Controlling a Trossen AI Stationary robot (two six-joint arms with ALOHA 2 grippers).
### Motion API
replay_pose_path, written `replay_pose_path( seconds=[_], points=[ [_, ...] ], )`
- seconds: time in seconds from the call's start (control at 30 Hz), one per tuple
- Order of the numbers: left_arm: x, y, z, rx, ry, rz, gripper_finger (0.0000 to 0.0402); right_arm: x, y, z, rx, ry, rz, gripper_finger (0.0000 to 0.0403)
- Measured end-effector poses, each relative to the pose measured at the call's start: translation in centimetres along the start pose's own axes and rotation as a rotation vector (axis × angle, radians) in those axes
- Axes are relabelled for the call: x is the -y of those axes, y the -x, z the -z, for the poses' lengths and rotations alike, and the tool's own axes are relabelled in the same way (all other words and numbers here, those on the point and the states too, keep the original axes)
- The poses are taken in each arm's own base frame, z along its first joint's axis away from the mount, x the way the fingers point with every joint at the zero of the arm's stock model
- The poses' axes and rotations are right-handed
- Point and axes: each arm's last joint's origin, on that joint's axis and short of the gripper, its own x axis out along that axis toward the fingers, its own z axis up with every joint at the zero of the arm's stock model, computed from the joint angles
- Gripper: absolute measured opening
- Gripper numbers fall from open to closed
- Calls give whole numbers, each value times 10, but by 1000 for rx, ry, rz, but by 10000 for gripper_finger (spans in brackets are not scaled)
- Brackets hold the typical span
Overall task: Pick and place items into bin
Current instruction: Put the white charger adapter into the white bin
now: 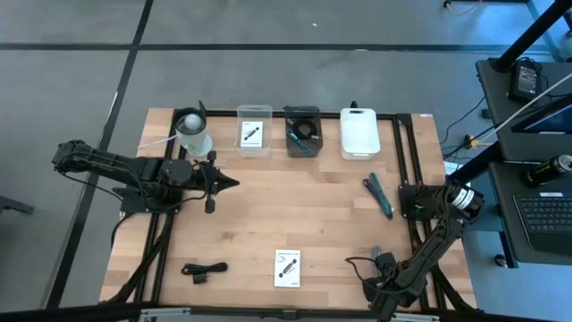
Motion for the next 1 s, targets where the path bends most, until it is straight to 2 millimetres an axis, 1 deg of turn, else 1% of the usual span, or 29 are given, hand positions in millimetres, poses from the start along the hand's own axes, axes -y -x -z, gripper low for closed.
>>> replay_pose_path(
  seconds=[0.13,0.27,0.47,0.53,0.6,0.7,0.8,1.0],
  points=[
    [0,0,0,0,0,0,2,-1,0,-1,13,0,-8,133],
    [0,0,0,0,0,0,2,-2,0,-4,21,-9,3,82],
    [0,0,0,0,0,1,2,-2,-1,-4,32,13,-6,19],
    [0,0,0,0,0,1,2,-3,0,-3,40,20,-17,6],
    [0,0,0,0,0,2,2,-4,3,-1,27,15,-19,8],
    [0,0,0,0,0,2,2,-3,10,0,-5,-1,-1,29],
    [0,0,0,0,-25,2,2,-1,29,7,-57,5,-42,56],
    [0,0,0,-1,-38,1,2,11,59,0,12,-49,23,119]
  ],
)
